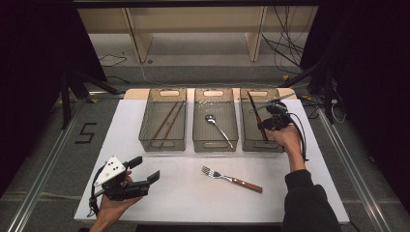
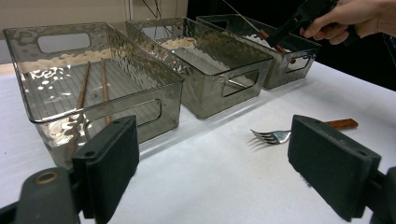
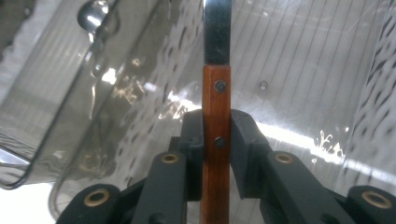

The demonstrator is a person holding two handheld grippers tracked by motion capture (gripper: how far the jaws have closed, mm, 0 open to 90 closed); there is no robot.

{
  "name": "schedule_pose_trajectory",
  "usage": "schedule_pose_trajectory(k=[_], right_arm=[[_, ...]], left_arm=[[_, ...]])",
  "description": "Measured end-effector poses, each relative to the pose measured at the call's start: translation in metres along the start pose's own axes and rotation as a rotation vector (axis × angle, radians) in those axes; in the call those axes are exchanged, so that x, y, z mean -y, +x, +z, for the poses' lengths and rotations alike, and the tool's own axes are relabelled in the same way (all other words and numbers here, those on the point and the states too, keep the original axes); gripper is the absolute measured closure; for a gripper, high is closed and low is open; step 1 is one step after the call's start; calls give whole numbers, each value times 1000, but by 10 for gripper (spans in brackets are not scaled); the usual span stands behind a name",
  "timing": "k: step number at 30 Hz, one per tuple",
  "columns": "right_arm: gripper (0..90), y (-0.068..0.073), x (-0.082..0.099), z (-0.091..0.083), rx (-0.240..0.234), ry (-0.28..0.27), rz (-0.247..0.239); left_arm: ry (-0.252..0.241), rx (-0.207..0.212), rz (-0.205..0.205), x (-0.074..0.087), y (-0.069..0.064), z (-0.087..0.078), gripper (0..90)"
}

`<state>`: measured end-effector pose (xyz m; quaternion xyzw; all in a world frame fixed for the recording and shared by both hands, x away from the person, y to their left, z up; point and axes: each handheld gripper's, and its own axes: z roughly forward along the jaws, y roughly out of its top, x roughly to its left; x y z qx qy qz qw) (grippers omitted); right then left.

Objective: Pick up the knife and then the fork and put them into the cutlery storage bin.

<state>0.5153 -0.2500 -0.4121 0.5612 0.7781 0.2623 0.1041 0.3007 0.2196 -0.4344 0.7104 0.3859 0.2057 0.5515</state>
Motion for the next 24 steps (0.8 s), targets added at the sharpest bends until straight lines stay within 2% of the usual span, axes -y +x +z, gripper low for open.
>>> schedule_pose_trajectory(k=[2,4,5,14,24], right_arm=[[740,-1,1,3,-3,14,3],[623,-2,1,5,-16,10,28],[618,-3,1,5,-27,9,33],[473,12,1,-14,-62,-60,-57],[379,37,10,-40,-98,-144,-176]], left_arm=[[1,0,0,0,0,0,163],[-1,-1,-4,0,0,0,163],[-1,-1,-4,0,0,0,163],[2,-1,1,0,0,0,163],[1,-1,0,0,0,0,163]])
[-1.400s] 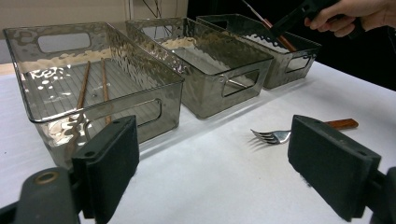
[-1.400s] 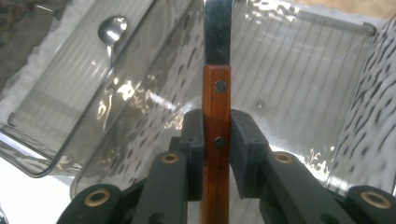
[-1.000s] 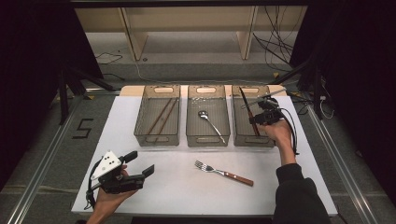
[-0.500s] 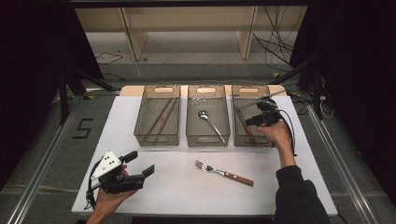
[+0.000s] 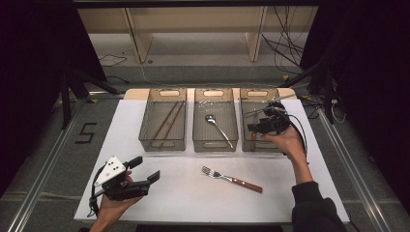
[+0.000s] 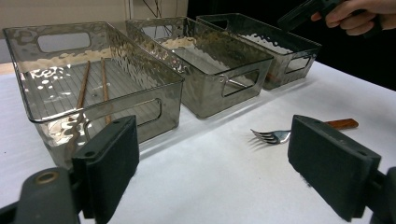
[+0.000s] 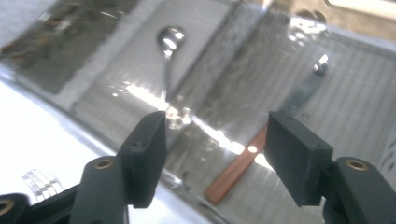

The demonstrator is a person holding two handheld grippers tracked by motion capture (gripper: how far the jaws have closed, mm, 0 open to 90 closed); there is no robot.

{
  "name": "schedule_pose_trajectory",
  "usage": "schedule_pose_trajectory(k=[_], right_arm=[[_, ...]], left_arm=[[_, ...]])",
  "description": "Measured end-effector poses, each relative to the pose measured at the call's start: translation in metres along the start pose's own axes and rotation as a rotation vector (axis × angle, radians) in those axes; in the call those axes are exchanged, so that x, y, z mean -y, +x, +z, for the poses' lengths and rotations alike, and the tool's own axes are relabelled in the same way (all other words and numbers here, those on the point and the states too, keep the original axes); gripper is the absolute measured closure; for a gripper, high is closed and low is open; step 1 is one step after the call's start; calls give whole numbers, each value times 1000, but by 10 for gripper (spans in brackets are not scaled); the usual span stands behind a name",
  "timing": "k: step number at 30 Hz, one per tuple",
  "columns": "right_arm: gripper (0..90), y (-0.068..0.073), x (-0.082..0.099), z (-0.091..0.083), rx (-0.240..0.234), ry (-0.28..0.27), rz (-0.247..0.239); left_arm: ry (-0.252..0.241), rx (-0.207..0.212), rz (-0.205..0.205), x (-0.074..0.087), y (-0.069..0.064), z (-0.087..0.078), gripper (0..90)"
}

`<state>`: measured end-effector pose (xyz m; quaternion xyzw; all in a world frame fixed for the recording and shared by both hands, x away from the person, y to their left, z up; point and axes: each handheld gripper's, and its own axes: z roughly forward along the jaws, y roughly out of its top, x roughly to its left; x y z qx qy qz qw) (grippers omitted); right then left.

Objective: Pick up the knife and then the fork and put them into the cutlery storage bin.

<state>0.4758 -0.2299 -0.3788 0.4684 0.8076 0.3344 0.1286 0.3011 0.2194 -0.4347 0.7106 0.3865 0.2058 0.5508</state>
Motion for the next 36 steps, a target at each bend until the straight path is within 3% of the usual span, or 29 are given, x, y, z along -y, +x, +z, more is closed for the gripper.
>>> schedule_pose_trajectory(k=[6,17,23,36], right_arm=[[344,25,5,-15,-49,-59,-102],[295,48,18,-22,-105,-69,-168],[283,59,30,-20,-138,-50,-192],[265,74,45,-11,-150,30,-247]], left_arm=[[2,-1,2,0,0,0,163],[1,-2,-3,0,1,0,162],[-1,-1,-2,0,0,0,162],[-3,-4,-2,0,0,-1,162]])
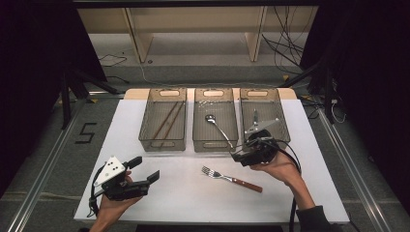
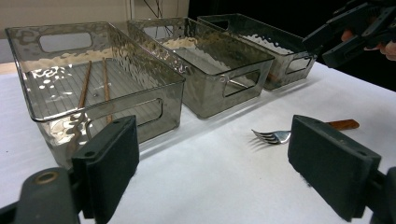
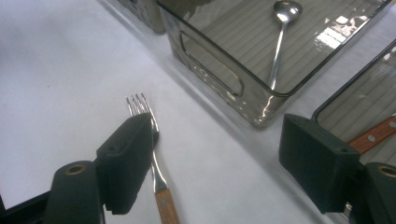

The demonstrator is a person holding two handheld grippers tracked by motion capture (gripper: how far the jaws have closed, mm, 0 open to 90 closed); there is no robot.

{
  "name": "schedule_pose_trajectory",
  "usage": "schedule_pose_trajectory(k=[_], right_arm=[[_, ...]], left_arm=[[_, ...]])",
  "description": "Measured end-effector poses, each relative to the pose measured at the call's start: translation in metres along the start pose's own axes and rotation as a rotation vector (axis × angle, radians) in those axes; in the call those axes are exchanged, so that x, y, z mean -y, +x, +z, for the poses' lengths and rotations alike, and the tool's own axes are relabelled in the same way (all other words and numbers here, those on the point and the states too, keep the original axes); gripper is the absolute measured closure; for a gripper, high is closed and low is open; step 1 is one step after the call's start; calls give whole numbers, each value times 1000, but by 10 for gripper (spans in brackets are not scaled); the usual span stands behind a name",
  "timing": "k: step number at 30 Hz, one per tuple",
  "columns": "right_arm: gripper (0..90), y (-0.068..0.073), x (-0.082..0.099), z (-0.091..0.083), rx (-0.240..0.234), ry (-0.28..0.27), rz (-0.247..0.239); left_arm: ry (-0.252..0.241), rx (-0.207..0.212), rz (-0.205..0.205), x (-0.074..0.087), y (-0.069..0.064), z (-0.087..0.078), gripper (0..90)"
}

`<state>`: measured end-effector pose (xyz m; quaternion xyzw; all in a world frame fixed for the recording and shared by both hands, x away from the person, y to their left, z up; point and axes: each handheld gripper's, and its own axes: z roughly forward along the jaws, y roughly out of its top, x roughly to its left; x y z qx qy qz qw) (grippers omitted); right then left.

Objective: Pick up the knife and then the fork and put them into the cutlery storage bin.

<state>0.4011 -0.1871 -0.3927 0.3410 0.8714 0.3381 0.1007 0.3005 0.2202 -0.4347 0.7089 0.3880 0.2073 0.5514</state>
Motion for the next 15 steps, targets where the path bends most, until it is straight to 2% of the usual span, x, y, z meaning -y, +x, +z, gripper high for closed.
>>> schedule_pose_trajectory(k=[15], right_arm=[[243,13,0,4,-16,44,-33]], left_arm=[[0,1,2,0,0,0,162]])
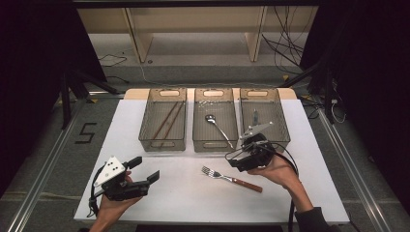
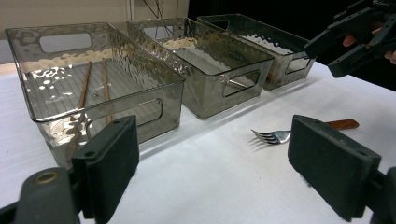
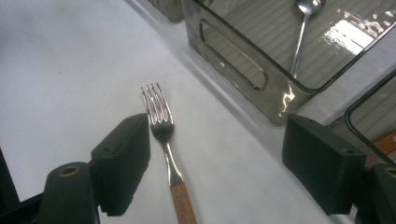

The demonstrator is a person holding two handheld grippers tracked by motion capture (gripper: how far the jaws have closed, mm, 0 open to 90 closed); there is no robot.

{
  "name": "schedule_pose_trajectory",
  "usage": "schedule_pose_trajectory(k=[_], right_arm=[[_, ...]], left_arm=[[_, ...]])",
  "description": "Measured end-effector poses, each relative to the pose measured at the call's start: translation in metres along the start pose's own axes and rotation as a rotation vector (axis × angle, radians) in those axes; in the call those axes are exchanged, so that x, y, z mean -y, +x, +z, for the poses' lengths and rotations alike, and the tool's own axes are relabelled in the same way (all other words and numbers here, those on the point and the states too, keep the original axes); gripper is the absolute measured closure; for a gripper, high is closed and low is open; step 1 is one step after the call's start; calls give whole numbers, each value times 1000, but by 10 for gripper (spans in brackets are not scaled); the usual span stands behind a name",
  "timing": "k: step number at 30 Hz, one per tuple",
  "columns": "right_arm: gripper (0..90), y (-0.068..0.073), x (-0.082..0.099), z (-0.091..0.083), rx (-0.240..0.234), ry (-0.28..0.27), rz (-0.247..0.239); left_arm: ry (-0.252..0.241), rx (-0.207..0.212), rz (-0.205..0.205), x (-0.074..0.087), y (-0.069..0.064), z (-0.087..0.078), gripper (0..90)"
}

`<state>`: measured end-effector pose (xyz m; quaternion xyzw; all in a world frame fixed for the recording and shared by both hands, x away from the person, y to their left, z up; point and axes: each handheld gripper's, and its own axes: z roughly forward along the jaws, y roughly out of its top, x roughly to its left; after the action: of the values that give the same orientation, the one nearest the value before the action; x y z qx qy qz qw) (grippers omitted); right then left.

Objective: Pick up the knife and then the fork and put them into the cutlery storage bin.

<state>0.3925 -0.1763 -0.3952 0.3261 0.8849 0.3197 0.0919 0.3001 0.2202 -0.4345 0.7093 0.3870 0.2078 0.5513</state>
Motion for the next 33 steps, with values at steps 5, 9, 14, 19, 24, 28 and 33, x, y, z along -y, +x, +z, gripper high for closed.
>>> schedule_pose_trajectory(k=[5,9,14,19,24,28,33], right_arm=[[236,4,2,3,-5,28,-19],[231,7,3,6,-6,52,-33],[226,10,6,11,-9,90,-46],[237,13,10,17,0,132,-66],[246,16,14,22,-3,164,-79],[252,18,16,25,-8,187,-86],[260,19,19,29,-8,219,-93]], left_arm=[[0,0,-1,0,0,0,162],[1,0,1,0,0,0,162],[-1,0,0,0,0,0,162],[-1,-1,0,0,0,0,162],[0,0,0,0,0,0,162],[0,0,-1,0,0,0,162],[0,0,0,0,0,0,162]])
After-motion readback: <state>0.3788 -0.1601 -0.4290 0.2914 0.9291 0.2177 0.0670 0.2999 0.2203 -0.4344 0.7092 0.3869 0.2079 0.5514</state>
